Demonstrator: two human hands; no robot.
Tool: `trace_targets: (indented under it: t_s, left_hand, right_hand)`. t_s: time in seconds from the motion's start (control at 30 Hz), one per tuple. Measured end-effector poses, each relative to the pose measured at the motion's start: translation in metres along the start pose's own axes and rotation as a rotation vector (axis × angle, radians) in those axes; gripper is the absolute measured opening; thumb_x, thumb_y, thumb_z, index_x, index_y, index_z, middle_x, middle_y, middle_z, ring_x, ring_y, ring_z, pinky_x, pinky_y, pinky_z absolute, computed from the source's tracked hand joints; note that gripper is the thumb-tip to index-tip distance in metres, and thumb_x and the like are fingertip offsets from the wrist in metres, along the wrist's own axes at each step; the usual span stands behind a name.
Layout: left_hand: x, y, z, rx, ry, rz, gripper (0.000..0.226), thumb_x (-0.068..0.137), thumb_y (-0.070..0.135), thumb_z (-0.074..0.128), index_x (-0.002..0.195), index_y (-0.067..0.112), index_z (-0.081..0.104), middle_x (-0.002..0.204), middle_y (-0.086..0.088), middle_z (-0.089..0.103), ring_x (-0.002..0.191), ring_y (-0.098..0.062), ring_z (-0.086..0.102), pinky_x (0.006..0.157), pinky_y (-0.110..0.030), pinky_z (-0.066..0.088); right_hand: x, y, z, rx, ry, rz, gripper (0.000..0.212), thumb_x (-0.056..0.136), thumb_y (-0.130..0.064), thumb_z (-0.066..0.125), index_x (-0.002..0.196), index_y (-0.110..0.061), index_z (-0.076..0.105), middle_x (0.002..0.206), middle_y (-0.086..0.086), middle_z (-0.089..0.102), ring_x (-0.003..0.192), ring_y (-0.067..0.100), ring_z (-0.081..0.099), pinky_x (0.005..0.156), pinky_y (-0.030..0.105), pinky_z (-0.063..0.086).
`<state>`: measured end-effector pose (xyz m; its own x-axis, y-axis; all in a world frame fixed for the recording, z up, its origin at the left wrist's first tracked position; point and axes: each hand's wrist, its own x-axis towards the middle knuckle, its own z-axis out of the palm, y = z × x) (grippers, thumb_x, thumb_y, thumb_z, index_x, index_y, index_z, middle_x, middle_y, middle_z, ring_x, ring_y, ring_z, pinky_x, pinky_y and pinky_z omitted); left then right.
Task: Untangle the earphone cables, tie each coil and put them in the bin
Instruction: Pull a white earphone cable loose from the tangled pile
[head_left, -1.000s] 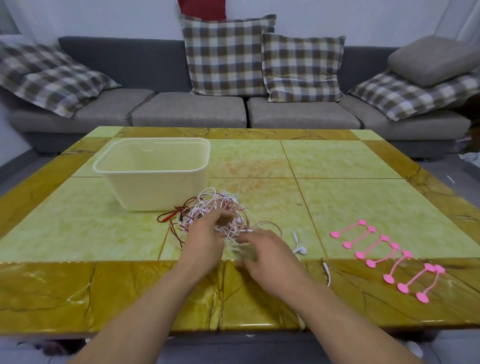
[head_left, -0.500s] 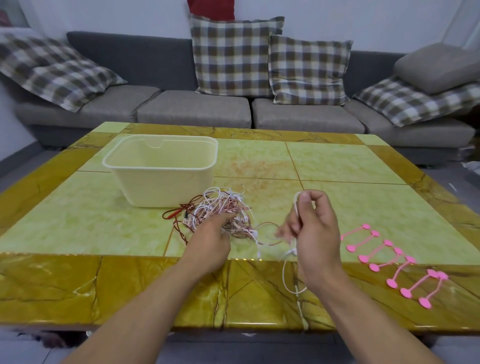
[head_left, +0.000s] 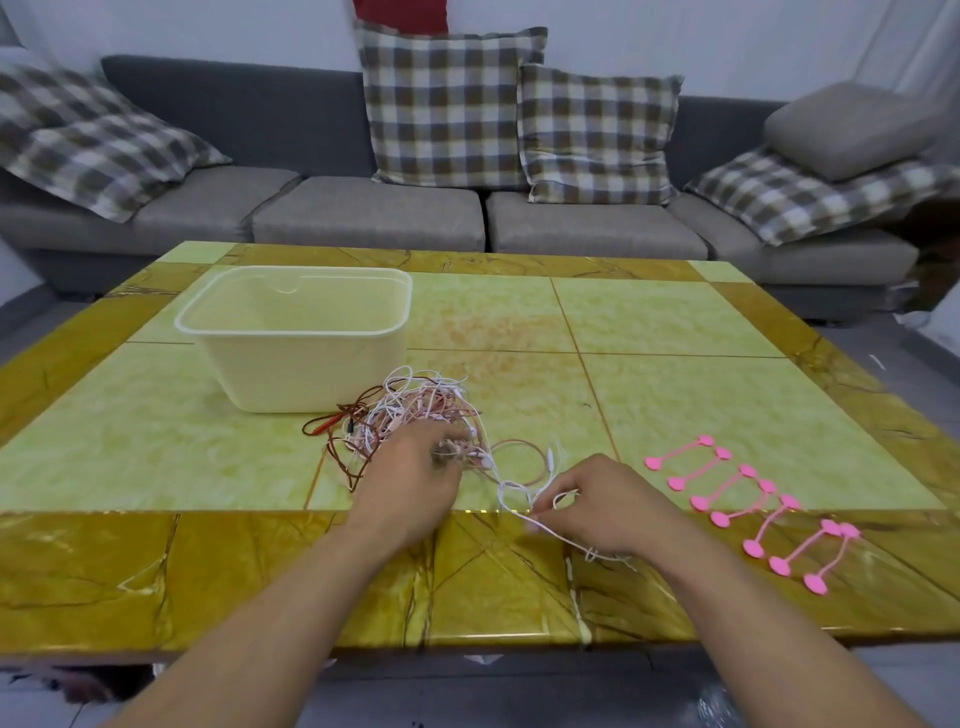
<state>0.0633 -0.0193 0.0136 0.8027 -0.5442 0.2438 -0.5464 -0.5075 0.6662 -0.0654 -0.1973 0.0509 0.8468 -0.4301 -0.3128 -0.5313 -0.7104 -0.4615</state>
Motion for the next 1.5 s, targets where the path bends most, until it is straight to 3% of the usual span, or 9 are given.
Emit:
trace_targets:
  t_s: [0.17,0.33,0.47,0.67,0.83,0.97,1.1,1.3,1.5]
  left_hand:
    - [-0.002,0.002,0.007,0.064,-0.085,0.182,0.023,0.082,0.031,0.080,0.104,0.034,0.074,0.091,0.024,0.066,0.094,0.000,0.058,0.093,-0.031,0.048]
    - [-0.001,0.003,0.011,0.203,-0.099,0.233,0.003,0.089,0.033,0.073,0.089,0.030,0.074,0.082,0.020,0.057,0.087,-0.007,0.049,0.085,-0.032,0.042]
    - [-0.003,0.011,0.010,-0.202,-0.154,0.036,0.011,0.100,0.021,0.060,0.090,0.026,0.062,0.086,0.012,0.069,0.083,-0.001,0.061,0.075,-0.024,0.046]
    - [-0.003,0.027,0.001,-0.585,0.034,-0.132,0.011,0.108,0.016,0.043,0.101,0.012,0.051,0.082,-0.001,0.075,0.078,-0.008,0.072,0.071,-0.016,0.051]
    - [0.005,0.022,-0.010,-0.663,0.392,-0.342,0.014,0.106,0.026,0.045,0.095,0.019,0.046,0.069,-0.001,0.065,0.066,-0.013,0.061,0.068,-0.030,0.049]
    - [0.005,0.010,-0.008,-0.356,0.398,-0.276,0.019,0.091,0.017,0.068,0.103,0.019,0.053,0.094,0.005,0.061,0.084,-0.015,0.057,0.077,-0.029,0.043]
    - [0.002,0.012,-0.003,0.008,0.443,0.195,0.043,0.075,-0.008,0.056,0.110,0.015,0.066,0.111,0.005,0.064,0.111,-0.019,0.054,0.100,-0.035,0.040]
    - [-0.004,0.016,0.022,0.074,-0.187,0.178,0.038,0.093,0.011,0.058,0.124,0.032,0.067,0.130,0.008,0.060,0.137,-0.013,0.039,0.117,-0.033,0.023]
    - [0.004,0.005,0.012,0.164,-0.007,0.211,0.020,0.097,0.045,0.060,0.087,0.030,0.069,0.095,0.017,0.066,0.108,-0.011,0.050,0.104,-0.042,0.036]
  right_hand:
    - [-0.002,-0.001,0.006,-0.082,0.006,0.005,0.033,0.064,-0.065,0.085,0.083,-0.040,0.074,0.102,-0.015,0.070,0.091,0.012,0.065,0.077,0.029,0.052]
    - [0.001,0.000,0.008,-0.083,0.125,-0.006,0.016,0.080,-0.049,0.074,0.087,-0.037,0.066,0.106,-0.014,0.068,0.081,0.014,0.063,0.065,0.027,0.044]
    - [0.005,0.001,0.013,0.008,0.131,-0.035,0.026,0.087,-0.037,0.065,0.112,-0.039,0.055,0.102,-0.007,0.068,0.065,0.016,0.067,0.061,0.030,0.050]
    - [0.011,-0.002,0.019,0.054,0.067,-0.148,0.047,0.095,-0.044,0.062,0.140,-0.039,0.048,0.076,-0.011,0.053,0.079,0.017,0.056,0.072,0.035,0.046]
    - [0.010,-0.001,0.018,-0.093,0.031,-0.061,0.041,0.093,-0.048,0.063,0.132,-0.039,0.057,0.138,-0.004,0.060,0.121,0.022,0.059,0.090,0.034,0.049]
    - [0.009,-0.001,0.016,-0.135,0.114,-0.019,0.019,0.092,-0.044,0.063,0.110,-0.038,0.065,0.123,-0.007,0.066,0.108,0.022,0.062,0.076,0.032,0.044]
    - [0.006,-0.001,0.012,-0.002,0.211,-0.082,0.012,0.089,-0.044,0.067,0.092,-0.032,0.063,0.095,-0.011,0.068,0.091,0.019,0.063,0.070,0.032,0.046]
    - [0.000,-0.002,0.010,0.169,0.250,-0.256,0.005,0.092,-0.040,0.068,0.090,-0.036,0.066,0.075,-0.013,0.067,0.063,0.005,0.057,0.061,0.034,0.047]
    - [-0.002,0.010,-0.005,0.147,0.384,-0.112,0.009,0.096,-0.041,0.065,0.091,-0.036,0.069,0.080,-0.017,0.067,0.064,0.003,0.058,0.054,0.025,0.036]
